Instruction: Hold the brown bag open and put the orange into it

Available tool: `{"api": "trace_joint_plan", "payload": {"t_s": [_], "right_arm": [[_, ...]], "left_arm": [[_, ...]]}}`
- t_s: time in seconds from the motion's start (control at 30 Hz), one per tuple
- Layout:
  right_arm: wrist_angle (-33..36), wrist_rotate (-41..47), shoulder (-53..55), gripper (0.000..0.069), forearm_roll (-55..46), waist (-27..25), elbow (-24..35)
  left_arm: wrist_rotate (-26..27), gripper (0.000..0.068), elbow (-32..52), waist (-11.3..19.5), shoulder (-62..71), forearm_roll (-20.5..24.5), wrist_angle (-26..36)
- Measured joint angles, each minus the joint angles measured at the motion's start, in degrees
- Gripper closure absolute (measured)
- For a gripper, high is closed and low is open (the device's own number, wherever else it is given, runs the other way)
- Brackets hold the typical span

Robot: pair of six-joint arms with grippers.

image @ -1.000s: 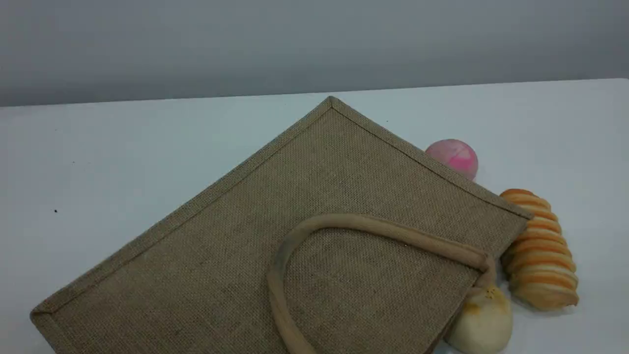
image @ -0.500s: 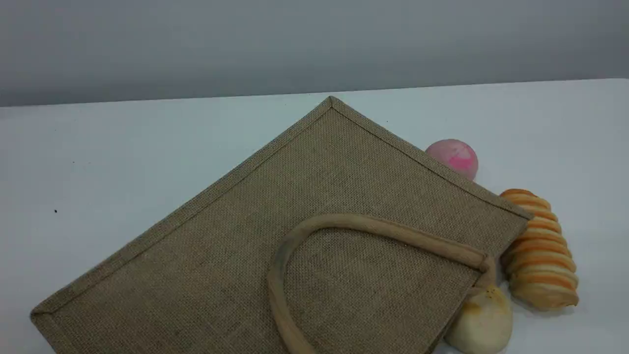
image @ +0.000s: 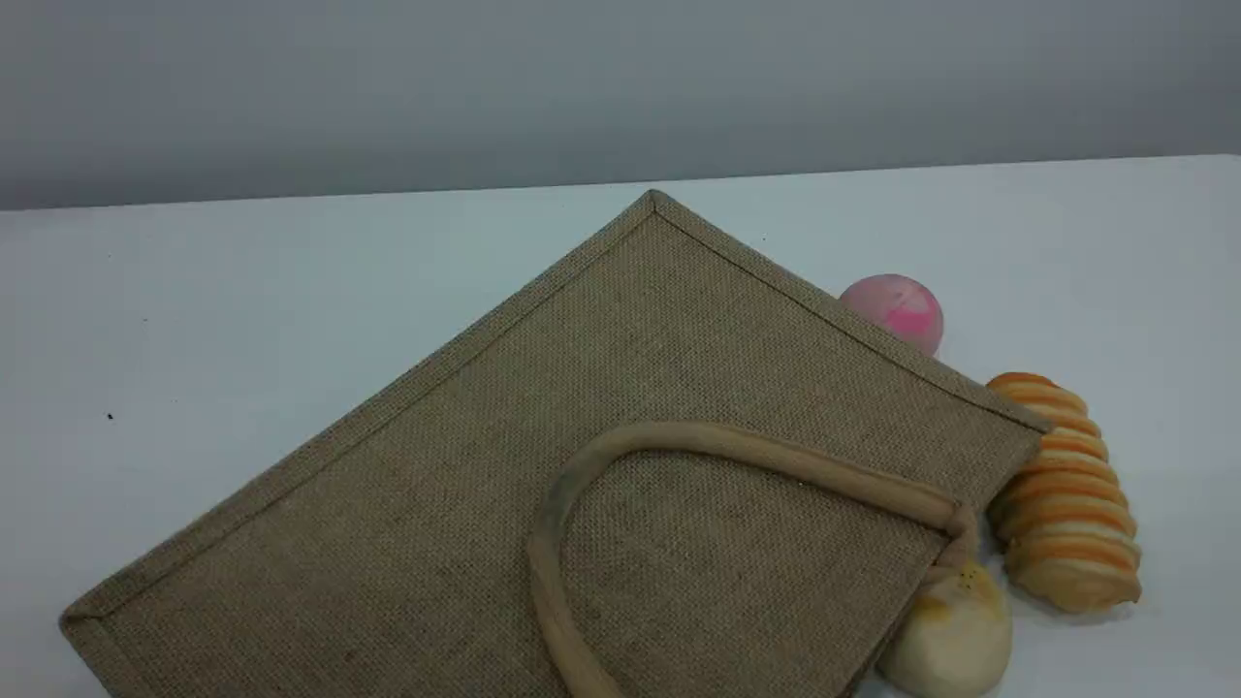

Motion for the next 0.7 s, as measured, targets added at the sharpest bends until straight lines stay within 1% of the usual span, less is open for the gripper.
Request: {"api": "trace_joint_plan", "payload": {"t_s": [0.23, 0.33, 0.4, 0.47, 0.63, 0.7], "right_arm": [[0.0, -0.1, 0.0, 0.0220, 0.0, 0.0, 0.0], [0.0, -0.1, 0.0, 0.0220, 0.0, 0.0, 0.0], [0.0, -0.1, 0.0, 0.0220, 0.0, 0.0, 0.0], [0.0, -0.1, 0.0, 0.0220, 0.0, 0.0, 0.0], [-0.1, -0.1, 0.0, 0.0220, 0.1, 0.0, 0.0], [-0.1, 0.0, 0.0, 0.0220, 0.1, 0.0, 0.0]], "left_arm": [[0.0, 0.0294, 0.0, 14.5, 0.0, 0.0, 0.0], [0.0, 0.0294, 0.0, 18.9, 0.0, 0.0, 0.0], [0.0, 0.0294, 0.0, 21.1, -0.2, 0.0, 0.0], [0.0, 0.0294, 0.0, 22.3, -1.4, 0.0, 0.0], [0.0, 0.0294, 0.0, 22.3, -5.2, 0.0, 0.1], [0.0, 0.0294, 0.0, 22.9, -6.8, 0.0, 0.1]]}}
